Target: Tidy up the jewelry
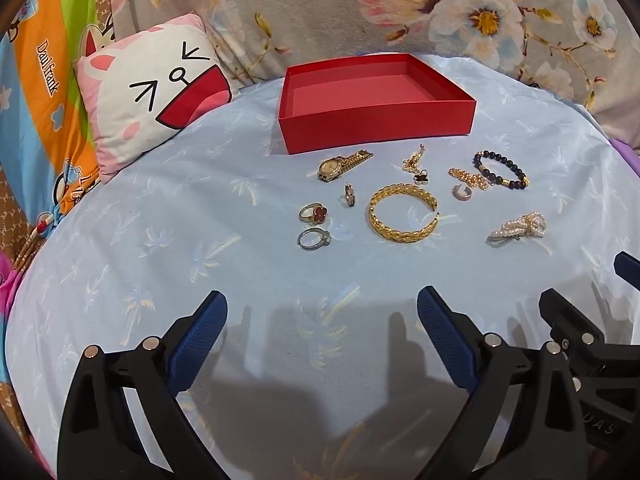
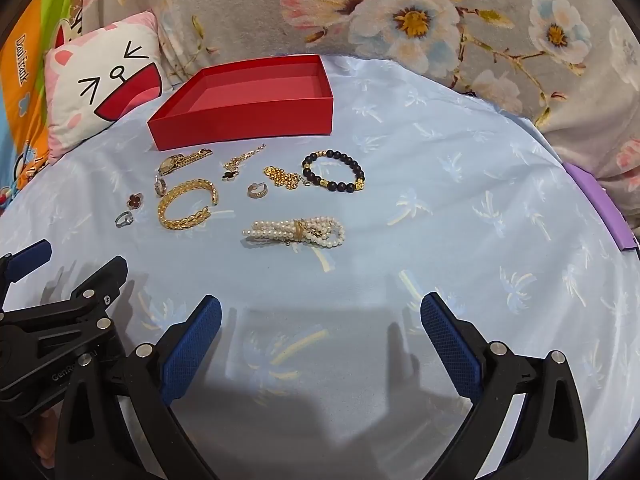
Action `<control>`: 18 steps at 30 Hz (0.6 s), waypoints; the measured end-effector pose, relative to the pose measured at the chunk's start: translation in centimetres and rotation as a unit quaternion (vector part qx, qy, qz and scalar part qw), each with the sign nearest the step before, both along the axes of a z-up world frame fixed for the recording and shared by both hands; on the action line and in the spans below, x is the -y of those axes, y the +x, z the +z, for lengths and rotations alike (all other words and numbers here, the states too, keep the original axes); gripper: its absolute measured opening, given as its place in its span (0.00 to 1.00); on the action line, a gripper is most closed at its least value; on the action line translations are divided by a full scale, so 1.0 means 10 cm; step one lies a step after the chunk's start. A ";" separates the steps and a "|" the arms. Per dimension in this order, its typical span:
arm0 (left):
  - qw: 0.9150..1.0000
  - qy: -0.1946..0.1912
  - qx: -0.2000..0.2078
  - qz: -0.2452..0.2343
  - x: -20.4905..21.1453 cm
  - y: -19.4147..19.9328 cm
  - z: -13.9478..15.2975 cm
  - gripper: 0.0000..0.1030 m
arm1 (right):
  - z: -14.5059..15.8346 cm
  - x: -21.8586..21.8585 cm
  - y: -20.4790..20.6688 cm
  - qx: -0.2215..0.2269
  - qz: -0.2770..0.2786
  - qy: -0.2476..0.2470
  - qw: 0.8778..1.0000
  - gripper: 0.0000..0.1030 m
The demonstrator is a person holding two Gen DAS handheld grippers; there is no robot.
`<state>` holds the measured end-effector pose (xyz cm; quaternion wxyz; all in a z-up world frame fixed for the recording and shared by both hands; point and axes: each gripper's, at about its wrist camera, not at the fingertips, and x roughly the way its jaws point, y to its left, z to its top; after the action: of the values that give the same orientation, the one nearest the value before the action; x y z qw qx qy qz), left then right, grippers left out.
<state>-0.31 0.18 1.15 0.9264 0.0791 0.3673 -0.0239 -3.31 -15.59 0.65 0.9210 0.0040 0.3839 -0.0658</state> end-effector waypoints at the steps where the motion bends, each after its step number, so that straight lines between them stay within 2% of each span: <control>1: 1.000 0.000 0.000 0.000 0.00 0.00 0.00 0.91 | 0.00 0.01 0.00 0.000 -0.001 -0.001 1.000 0.95; 18: 1.000 0.002 0.001 -0.001 0.01 0.01 -0.04 0.90 | 0.00 -0.01 0.02 -0.001 -0.002 -0.002 1.000 0.95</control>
<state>-0.22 0.12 0.77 0.9267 0.0812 0.3661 -0.0242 -3.15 -15.50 0.66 0.9206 0.0030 0.3846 -0.0680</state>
